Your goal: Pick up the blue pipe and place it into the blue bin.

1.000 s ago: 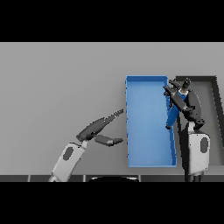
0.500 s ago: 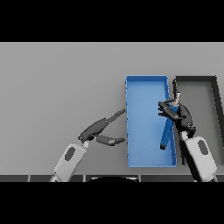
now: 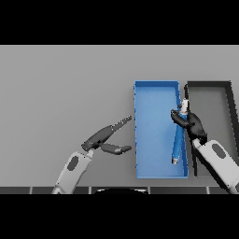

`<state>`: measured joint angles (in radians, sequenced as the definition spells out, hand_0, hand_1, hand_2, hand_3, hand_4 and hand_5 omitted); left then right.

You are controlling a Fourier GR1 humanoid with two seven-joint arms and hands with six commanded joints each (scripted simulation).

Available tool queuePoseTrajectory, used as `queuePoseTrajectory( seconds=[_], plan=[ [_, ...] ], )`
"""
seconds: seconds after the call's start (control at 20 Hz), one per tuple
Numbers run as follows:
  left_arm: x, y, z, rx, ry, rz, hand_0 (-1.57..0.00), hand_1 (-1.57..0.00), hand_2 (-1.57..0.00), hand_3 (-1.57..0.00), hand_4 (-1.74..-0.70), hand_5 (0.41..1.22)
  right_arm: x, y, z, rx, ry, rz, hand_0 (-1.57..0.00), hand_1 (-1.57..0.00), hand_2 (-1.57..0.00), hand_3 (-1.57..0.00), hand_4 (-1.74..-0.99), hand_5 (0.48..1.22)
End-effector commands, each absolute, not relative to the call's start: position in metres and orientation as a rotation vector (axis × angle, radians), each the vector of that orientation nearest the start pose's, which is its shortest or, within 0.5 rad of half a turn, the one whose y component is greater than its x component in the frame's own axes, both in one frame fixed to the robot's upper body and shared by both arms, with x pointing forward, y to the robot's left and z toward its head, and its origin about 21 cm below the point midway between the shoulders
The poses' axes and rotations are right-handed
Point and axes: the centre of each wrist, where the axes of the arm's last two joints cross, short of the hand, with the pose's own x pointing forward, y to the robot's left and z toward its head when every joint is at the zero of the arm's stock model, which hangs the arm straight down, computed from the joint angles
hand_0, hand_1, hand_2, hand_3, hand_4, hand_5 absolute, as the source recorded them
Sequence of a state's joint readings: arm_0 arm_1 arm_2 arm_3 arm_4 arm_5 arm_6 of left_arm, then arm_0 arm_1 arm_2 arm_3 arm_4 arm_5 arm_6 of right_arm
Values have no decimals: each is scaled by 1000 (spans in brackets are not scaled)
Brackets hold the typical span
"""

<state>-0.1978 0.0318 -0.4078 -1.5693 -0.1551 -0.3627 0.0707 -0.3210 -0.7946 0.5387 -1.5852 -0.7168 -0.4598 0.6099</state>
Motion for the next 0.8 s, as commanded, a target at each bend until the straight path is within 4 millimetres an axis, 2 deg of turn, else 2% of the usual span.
queuePoseTrajectory(
  seconds=[0.0, 0.1, 0.25, 0.45, 0.75],
  plan=[
    [263, 115, 40, -425, -1562, -876, 1, 1, 1, 1, -926, 496, 284, -267, 85, -128, -919, 173, -227, -214, -206, -60, -1233, 913],
    [263, 116, 41, -421, -1576, -872, 1, 1, 1, 1, -927, 496, 284, -265, 85, -141, -885, 274, -145, -137, -132, -38, -1205, 837],
    [259, 116, 36, -437, -1568, -876, 1, 1, 1, 1, -929, 496, 287, -262, 85, -169, -863, 342, -74, -70, -67, -19, -1161, 771],
    [260, 114, 37, -430, -1559, -875, 1, 1, 1, 1, -932, 497, 280, -260, 85, -167, -853, 385, -30, -28, -27, -7, -1099, 725],
    [272, 115, 42, -406, -1555, -880, 1, 1, 1, 1, -930, 495, 285, -256, 87, -163, -863, 441, -19, -17, -17, -4, -1084, 714]
  ],
)
